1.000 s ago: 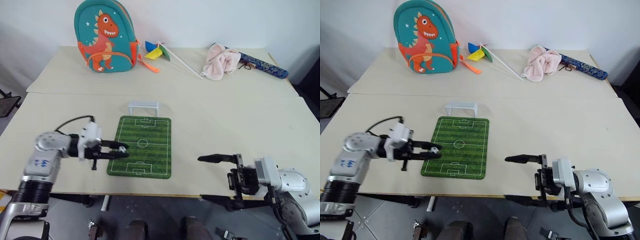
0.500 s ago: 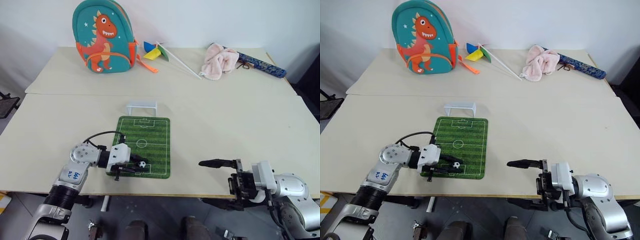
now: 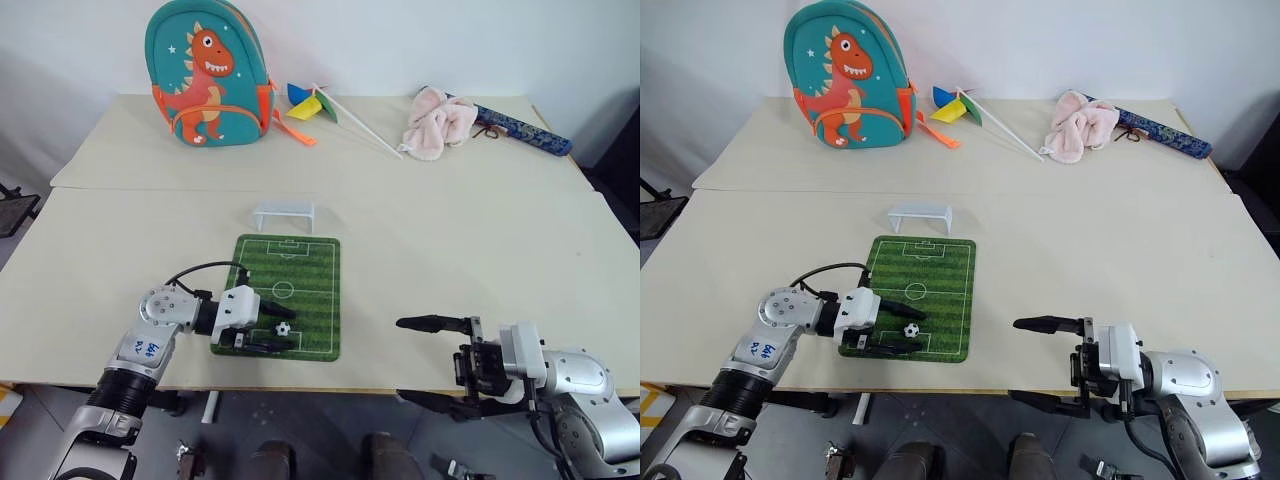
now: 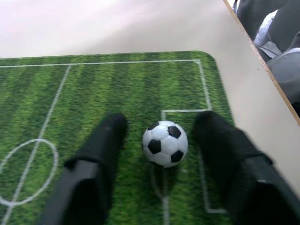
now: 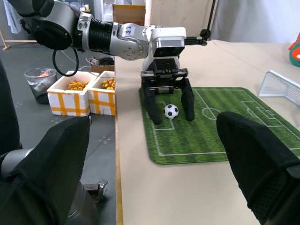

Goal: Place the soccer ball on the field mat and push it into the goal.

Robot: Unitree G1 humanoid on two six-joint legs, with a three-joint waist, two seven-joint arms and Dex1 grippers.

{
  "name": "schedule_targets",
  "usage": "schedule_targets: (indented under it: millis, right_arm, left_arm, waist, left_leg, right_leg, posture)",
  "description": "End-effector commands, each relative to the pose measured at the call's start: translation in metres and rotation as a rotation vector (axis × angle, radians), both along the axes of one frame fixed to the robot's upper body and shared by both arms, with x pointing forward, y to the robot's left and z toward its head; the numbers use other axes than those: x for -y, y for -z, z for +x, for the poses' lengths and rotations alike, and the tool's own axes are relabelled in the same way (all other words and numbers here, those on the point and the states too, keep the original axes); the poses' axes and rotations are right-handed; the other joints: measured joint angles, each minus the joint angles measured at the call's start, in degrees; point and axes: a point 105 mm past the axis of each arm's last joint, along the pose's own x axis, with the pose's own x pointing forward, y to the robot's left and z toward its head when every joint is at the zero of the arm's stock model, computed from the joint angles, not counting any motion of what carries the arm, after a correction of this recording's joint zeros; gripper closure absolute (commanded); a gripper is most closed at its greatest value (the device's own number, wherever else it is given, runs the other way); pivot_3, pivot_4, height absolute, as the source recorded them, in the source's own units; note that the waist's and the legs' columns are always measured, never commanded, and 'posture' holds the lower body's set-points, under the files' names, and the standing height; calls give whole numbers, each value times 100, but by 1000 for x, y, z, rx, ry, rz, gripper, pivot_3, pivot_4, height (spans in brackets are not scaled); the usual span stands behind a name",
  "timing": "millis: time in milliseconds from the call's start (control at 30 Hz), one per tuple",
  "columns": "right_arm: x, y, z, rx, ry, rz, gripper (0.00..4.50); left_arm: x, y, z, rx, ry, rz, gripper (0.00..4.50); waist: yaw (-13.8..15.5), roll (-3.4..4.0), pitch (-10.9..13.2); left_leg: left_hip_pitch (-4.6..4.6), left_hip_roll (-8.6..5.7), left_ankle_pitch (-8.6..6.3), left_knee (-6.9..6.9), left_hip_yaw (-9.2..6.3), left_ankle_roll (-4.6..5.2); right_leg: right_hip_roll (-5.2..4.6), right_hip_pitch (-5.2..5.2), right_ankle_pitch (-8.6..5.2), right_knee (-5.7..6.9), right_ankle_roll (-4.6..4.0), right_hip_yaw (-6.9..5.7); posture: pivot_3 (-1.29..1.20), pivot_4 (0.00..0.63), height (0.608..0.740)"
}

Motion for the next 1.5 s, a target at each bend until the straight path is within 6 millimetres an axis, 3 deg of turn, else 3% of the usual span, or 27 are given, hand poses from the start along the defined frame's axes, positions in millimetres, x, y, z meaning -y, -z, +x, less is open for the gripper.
schedule_targets:
  millis: [33, 267, 600, 733, 833, 967, 1100, 1200, 1367, 1500]
  right_arm:
    - [-1, -3, 0, 21, 0, 17, 0]
    - [-2, 0, 3, 13, 4, 24, 0]
    - [-1, 4, 5, -8, 3, 24, 0]
    - [-1, 5, 6, -11, -4, 22, 0]
    - [2, 4, 8, -3, 3, 26, 0]
    - [7, 2, 10, 27, 35, 24, 0]
    - [16, 1, 10, 48, 73, -5, 0]
    - [25, 2, 10, 77, 107, -41, 0]
    - [36, 3, 4, 91, 130, -50, 0]
    - [34, 2, 1, 97, 125, -31, 0]
  left_arm:
    - [-3, 0, -2, 8, 8, -3, 1129]
    - [-5, -7, -4, 15, 14, -38, 1129]
    - [-20, -52, -10, 55, 20, -131, 1129]
    - [-41, -70, -30, -2, -24, -161, 1129]
    - [-52, -60, -51, -52, -41, -119, 1129]
    - [-55, -27, -95, -195, -22, -80, 2293]
    - [-44, -12, -112, -215, 9, -75, 3548]
    - [-36, -2, -113, -186, 16, -75, 4475]
    - [-16, -4, -97, -166, -14, -138, 4475]
    - [-13, -3, -94, -167, -6, -130, 4475]
  waist:
    - [1, 0, 0]
    - [-3, 0, 0]
    - [-7, 0, 0]
    - [-49, 1, 0]
    - [-22, 3, -1]
    - [-29, 6, -3]
    - [134, 4, -2]
    - [150, 7, -3]
    - [132, 7, -4]
    - [70, 9, -5]
  left_leg:
    - [0, 0, 0, 0, 0, 0]
    - [0, 0, 0, 0, 0, 0]
    - [-1, 2, 0, 1, -2, 0]
    - [-1, 5, 0, -4, -1, 0]
    - [0, 9, 0, -9, -2, 0]
    - [3, 21, -2, -17, 2, 4]
    - [-1, 19, -2, -6, -8, 4]
    - [4, 9, -2, -5, -4, 5]
    - [6, 7, -2, -5, 1, 4]
    - [7, 8, -1, -7, 11, 3]
  right_leg:
    - [0, 0, 0, 0, 0, 0]
    - [0, 0, 0, 1, 0, 0]
    - [0, -1, 0, 1, 0, 0]
    - [1, -4, 0, 3, 0, 5]
    - [1, -5, 0, 0, -2, 5]
    - [-9, -3, 0, -9, -2, 12]
    - [-8, 5, 0, -16, -4, 2]
    - [-9, 12, 5, -22, -7, 5]
    - [3, 11, 10, -21, -10, 4]
    - [4, 3, 10, -12, -10, 11]
  posture:
    - [0, 150, 740]
    - [0, 150, 740]
    - [0, 150, 740]
    - [0, 150, 740]
    - [0, 150, 740]
    - [0, 150, 740]
    - [0, 150, 740]
    - [0, 150, 740]
    - [0, 150, 740]
    - [0, 150, 740]
